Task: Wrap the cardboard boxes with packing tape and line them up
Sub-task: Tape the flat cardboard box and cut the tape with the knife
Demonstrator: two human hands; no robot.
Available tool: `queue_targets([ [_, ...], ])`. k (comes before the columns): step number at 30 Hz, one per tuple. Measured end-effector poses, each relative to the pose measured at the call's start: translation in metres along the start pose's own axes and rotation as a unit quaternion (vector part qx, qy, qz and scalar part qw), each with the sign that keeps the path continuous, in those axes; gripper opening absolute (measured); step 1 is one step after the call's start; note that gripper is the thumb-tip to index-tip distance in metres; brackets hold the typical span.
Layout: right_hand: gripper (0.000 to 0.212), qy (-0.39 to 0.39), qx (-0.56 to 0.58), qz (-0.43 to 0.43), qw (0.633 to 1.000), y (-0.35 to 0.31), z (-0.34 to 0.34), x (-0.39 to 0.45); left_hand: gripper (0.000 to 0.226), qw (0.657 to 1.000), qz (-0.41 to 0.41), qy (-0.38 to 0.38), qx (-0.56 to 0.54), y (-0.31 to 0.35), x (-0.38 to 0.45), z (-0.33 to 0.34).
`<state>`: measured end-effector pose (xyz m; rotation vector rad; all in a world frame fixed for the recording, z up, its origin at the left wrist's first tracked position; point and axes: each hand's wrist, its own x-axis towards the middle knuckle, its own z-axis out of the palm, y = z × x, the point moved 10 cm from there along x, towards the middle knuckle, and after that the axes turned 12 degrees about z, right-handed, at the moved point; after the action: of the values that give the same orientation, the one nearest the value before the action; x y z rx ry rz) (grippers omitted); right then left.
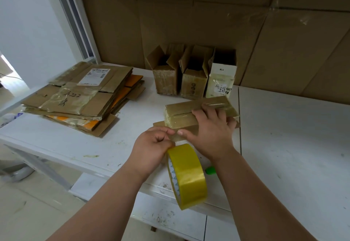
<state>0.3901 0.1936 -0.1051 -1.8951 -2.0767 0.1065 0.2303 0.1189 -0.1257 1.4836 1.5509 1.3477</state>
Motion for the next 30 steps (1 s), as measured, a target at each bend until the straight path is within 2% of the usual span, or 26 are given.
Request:
queue_targets([
  [10,0.066,0.01,0.005,-0.017,1.0,0.0,-0.004,0.004,0.013,0.997,-0.054,-0.002,-0.056,-0.007,-0.005,0.005],
  [13,0.068,0.023,0.028,-0.009,0.999,0.013,-0.014,0.004,0.013,0.997,-0.049,0.0,-0.055,-0.003,-0.007,0.004],
  [16,0.065,0.058,0.026,0.037,0.997,0.031,-0.021,0.006,0.018,0.998,-0.032,0.011,-0.054,0.006,-0.009,0.002],
  [18,0.063,0.036,0.013,0.055,0.998,0.035,-0.015,0.007,0.017,0.997,-0.019,0.019,-0.066,0.013,-0.009,0.001],
  [20,0.064,0.025,0.004,0.049,0.998,0.034,-0.013,0.005,0.015,0.997,-0.006,0.019,-0.073,0.021,-0.008,0.001],
  [25,0.062,0.075,0.041,0.01,0.996,0.027,-0.039,-0.006,0.019,0.995,-0.01,0.037,-0.091,0.021,-0.008,-0.004],
  [27,0.065,0.046,0.055,0.04,0.997,0.037,-0.04,-0.005,0.026,0.993,-0.023,0.047,-0.109,0.016,-0.01,-0.006],
  [30,0.069,-0.06,0.074,0.096,0.991,0.056,-0.024,-0.005,0.019,0.989,-0.032,0.051,-0.133,0.014,-0.01,-0.006],
])
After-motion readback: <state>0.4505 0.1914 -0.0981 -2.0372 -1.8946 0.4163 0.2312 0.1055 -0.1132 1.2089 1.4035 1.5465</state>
